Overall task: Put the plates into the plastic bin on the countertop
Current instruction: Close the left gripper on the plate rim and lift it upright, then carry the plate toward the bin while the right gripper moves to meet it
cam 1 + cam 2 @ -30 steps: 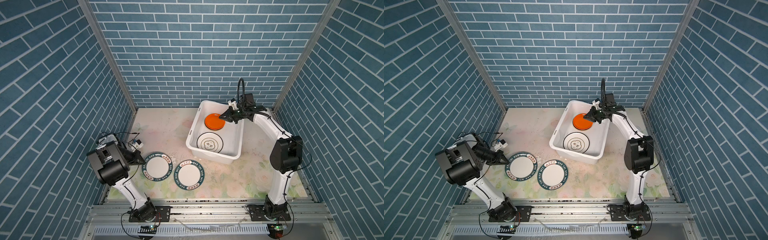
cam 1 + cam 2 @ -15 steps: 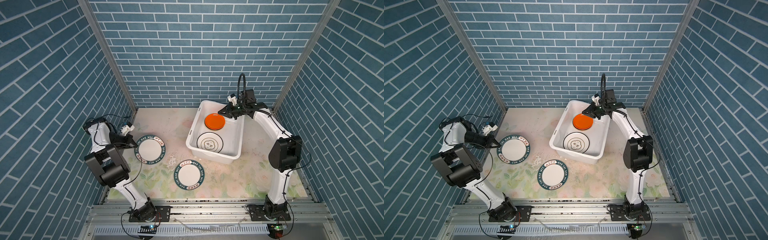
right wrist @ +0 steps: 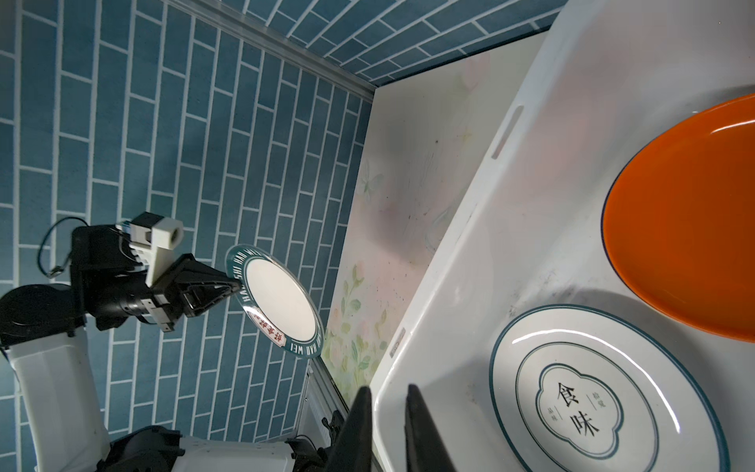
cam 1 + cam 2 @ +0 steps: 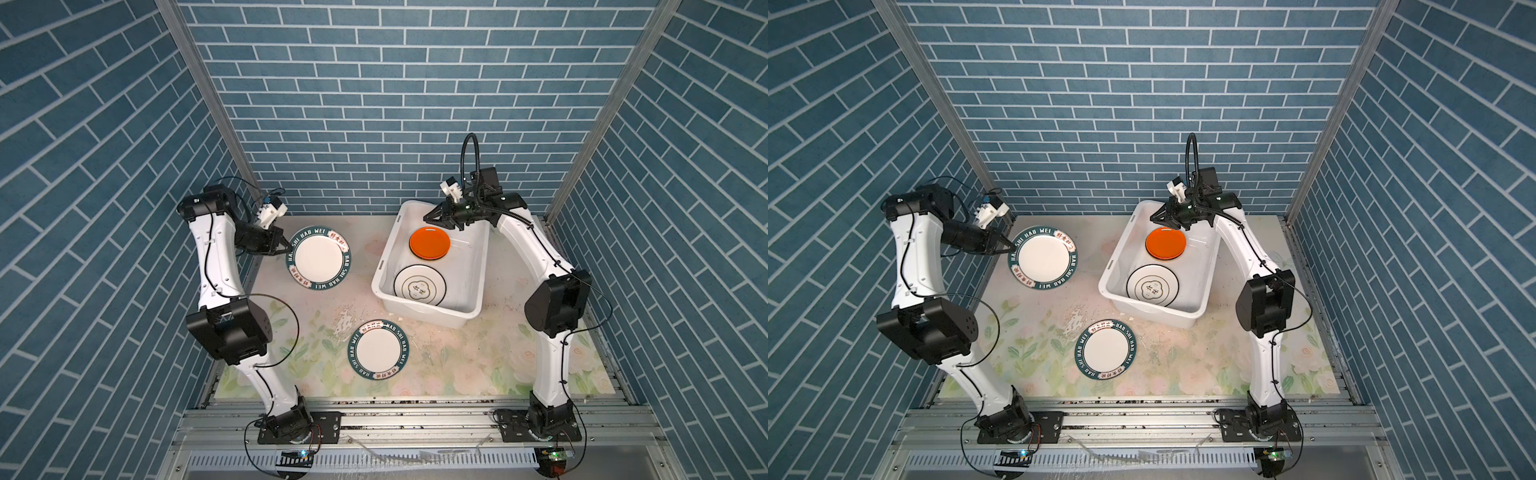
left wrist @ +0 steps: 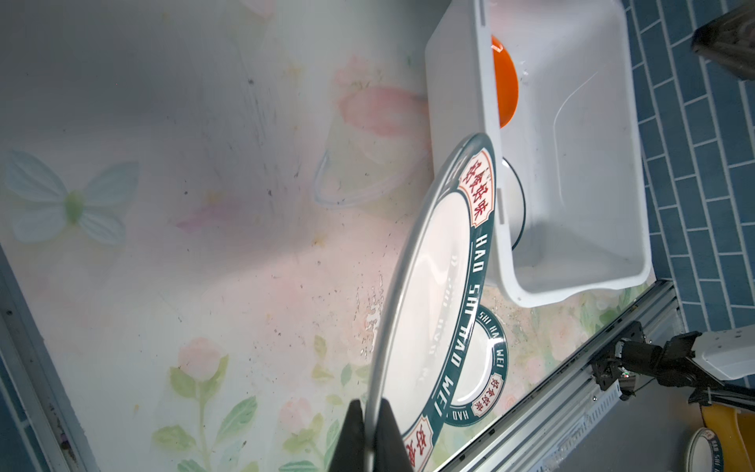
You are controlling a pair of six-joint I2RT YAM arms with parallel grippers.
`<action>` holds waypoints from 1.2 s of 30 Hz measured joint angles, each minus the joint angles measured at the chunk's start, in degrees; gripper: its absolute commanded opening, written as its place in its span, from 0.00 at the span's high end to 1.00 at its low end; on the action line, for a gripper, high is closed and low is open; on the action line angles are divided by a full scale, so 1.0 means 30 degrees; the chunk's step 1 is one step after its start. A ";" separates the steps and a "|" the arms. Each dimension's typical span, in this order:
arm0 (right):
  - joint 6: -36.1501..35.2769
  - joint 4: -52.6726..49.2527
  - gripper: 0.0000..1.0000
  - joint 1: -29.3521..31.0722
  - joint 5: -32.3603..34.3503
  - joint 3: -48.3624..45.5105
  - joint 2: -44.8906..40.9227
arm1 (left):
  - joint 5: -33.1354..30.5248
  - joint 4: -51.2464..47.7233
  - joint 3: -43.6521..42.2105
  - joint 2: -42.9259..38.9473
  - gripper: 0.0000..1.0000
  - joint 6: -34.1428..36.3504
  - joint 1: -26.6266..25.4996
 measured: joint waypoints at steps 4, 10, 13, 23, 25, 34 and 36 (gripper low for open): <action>-0.0576 -0.0729 0.78 0.0612 -0.0015 0.1246 0.0532 | 0.0393 -0.0058 0.2448 0.0801 1.00 -0.0546 -0.1086; -0.0619 -0.0816 0.77 0.1450 -0.0160 0.1435 0.0605 | 0.1071 -0.0168 0.3359 0.1508 1.00 -0.0357 -0.2958; -0.0619 -0.0823 0.75 0.1814 -0.0131 0.1508 0.0605 | 0.1654 -0.0168 0.3468 0.1938 1.00 -0.0291 -0.3475; -0.0780 -0.0838 0.74 0.2834 0.0678 0.1406 0.0590 | 0.2565 -0.0168 0.3461 0.2390 1.00 -0.0233 -0.5362; -0.0787 -0.0845 0.74 0.2936 0.0823 0.1355 0.0590 | 0.2688 -0.0168 0.3461 0.2426 1.00 -0.0233 -0.5690; -0.1311 -0.1086 0.73 0.3024 0.1705 0.1151 0.0379 | 0.2812 -0.0168 0.3446 0.2739 1.00 -0.0248 -0.6375; -0.1603 -0.1224 0.73 0.2994 0.2149 0.0656 0.0007 | 0.2827 -0.0168 0.3395 0.2739 1.00 -0.0248 -0.6419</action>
